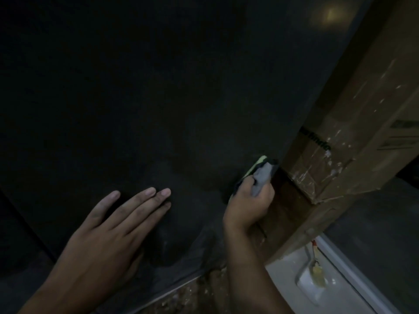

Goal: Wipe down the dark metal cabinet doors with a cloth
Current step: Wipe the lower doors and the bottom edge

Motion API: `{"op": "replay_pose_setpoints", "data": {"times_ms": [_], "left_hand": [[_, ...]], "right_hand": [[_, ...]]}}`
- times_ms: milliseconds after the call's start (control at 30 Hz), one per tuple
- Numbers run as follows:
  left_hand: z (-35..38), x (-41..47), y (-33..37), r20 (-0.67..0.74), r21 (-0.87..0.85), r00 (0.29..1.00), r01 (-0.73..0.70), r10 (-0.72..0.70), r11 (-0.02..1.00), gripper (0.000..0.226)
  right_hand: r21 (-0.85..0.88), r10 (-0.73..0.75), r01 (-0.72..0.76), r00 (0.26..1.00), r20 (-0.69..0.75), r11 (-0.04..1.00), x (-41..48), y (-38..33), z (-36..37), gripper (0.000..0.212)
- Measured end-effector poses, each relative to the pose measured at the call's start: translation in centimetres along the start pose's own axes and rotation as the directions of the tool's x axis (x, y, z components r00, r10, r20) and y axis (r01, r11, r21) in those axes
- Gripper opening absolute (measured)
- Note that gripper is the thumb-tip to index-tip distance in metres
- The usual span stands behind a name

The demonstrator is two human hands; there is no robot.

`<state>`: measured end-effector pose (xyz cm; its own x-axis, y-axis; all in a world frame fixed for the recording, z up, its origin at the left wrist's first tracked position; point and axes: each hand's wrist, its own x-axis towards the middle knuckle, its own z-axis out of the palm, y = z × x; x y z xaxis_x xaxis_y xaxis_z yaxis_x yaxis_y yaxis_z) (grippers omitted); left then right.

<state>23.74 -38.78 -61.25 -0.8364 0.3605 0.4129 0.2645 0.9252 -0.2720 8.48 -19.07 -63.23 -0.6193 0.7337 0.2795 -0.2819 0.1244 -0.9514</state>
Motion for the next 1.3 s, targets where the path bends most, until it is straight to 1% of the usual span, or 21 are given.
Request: {"op": "replay_pose_setpoints", "data": {"times_ms": [67, 133, 233, 333, 400, 433, 467, 533, 600, 667, 733, 767, 833, 900, 933, 967, 1000, 1033, 1167, 1233, 1300], "left_hand": [[-0.1, 0.0, 0.1, -0.024, -0.030, 1.000, -0.001, 0.000, 1.000, 0.067], [-0.7, 0.0, -0.1, -0.100, -0.094, 0.995, -0.025, 0.016, 0.995, 0.065], [-2.2, -0.3, -1.1, -0.245, -0.152, 0.969, -0.056, 0.018, 0.987, 0.058], [-4.0, -0.6, -2.2, -0.287, -0.191, 0.954, 0.026, -0.081, 0.981, 0.053], [-5.0, -0.8, -2.8, -0.266, -0.208, 0.955, 0.074, -0.129, 0.975, 0.055], [-5.4, -0.8, -3.0, -0.252, -0.209, 0.957, 0.090, -0.143, 0.974, 0.057], [-5.7, -0.8, -3.1, -0.240, -0.207, 0.958, 0.105, -0.155, 0.973, 0.058], [-6.5, -0.5, -3.0, -0.229, -0.197, 0.956, 0.136, -0.181, 0.971, 0.061], [-7.3, 0.0, -2.9, -0.243, -0.194, 0.947, 0.166, -0.211, 0.967, 0.065], [-8.2, 0.5, -2.9, -0.261, -0.186, 0.933, 0.202, -0.247, 0.961, 0.069], [-9.1, 0.9, -2.9, -0.278, -0.190, 0.916, 0.241, -0.287, 0.952, 0.072], [-9.5, 1.0, -3.0, -0.283, -0.199, 0.909, 0.258, -0.307, 0.946, 0.073], [-10.3, 1.1, -3.3, -0.286, -0.218, 0.897, 0.282, -0.337, 0.934, 0.074], [-11.0, 1.2, -3.7, -0.286, -0.245, 0.888, 0.297, -0.361, 0.923, 0.075], [-11.2, 1.2, -3.9, -0.280, -0.266, 0.884, 0.303, -0.374, 0.915, 0.076], [-11.5, 1.2, -4.1, -0.274, -0.288, 0.881, 0.306, -0.385, 0.907, 0.076], [-11.7, 1.1, -4.2, -0.270, -0.306, 0.881, 0.304, -0.389, 0.902, 0.076], [-11.9, 1.1, -4.3, -0.266, -0.318, 0.883, 0.298, -0.386, 0.900, 0.076], [-12.2, 0.6, -4.6, -0.272, -0.327, 0.890, 0.272, -0.366, 0.905, 0.077], [-12.5, 0.2, -5.1, -0.279, -0.326, 0.885, 0.277, -0.372, 0.904, 0.077], [-13.0, 0.0, -5.7, -0.294, -0.335, 0.875, 0.283, -0.385, 0.899, 0.077]], "right_hand": [[0.077, -0.134, 0.127, 0.987, 0.091, 0.989, -2.6, -2.3, 0.0, 0.037], [0.136, -0.362, 0.339, 0.907, 0.217, 0.931, -5.0, -3.5, -0.5, 0.038], [0.235, -0.648, 0.618, 0.615, 0.449, 0.750, -7.4, -2.5, -1.3, 0.039], [0.346, -0.757, 0.714, 0.391, 0.523, 0.609, -6.8, -2.6, -1.7, 0.039], [0.364, -0.792, 0.769, 0.284, 0.541, 0.525, -5.1, -3.5, -1.8, 0.047], [0.357, -0.801, 0.779, 0.288, 0.526, 0.515, -4.2, -4.0, -1.7, 0.049], [0.336, -0.794, 0.765, 0.352, 0.496, 0.550, -3.5, -4.8, -1.5, 0.049], [0.242, -0.681, 0.645, 0.620, 0.391, 0.725, -2.4, -7.4, -0.9, 0.047], [0.195, -0.416, 0.370, 0.853, 0.315, 0.908, -1.8, -10.4, -0.2, 0.045], [0.226, -0.252, 0.187, 0.917, 0.310, 0.956, -1.7, -12.2, 0.6, 0.048], [0.210, -0.365, 0.316, 0.892, 0.268, 0.925, -3.0, -14.2, 0.8, 0.049], [0.212, -0.484, 0.439, 0.834, 0.266, 0.873, -3.9, -14.9, 0.8, 0.050], [0.267, -0.713, 0.667, 0.593, 0.375, 0.695, -5.4, -14.3, 0.5, 0.055], [0.341, -0.795, 0.771, 0.328, 0.510, 0.537, -5.8, -14.0, -0.2, 0.054], [0.368, -0.807, 0.797, 0.236, 0.541, 0.479, -5.5, -14.0, -0.5, 0.052], [0.378, -0.812, 0.811, 0.192, 0.551, 0.447, -5.0, -14.4, -0.8, 0.051], [0.377, -0.816, 0.810, 0.199, 0.543, 0.449, -4.4, -14.9, -0.7, 0.052], [0.365, -0.813, 0.796, 0.254, 0.524, 0.483, -3.8, -15.7, -0.6, 0.055], [0.256, -0.650, 0.598, 0.689, 0.320, 0.760, -1.3, -21.8, 1.1, 0.057], [0.264, -0.605, 0.547, 0.747, 0.274, 0.795, -0.2, -25.1, 1.7, 0.056], [0.259, -0.670, 0.618, 0.703, 0.239, 0.742, 0.6, -27.4, 2.5, 0.054]]}}
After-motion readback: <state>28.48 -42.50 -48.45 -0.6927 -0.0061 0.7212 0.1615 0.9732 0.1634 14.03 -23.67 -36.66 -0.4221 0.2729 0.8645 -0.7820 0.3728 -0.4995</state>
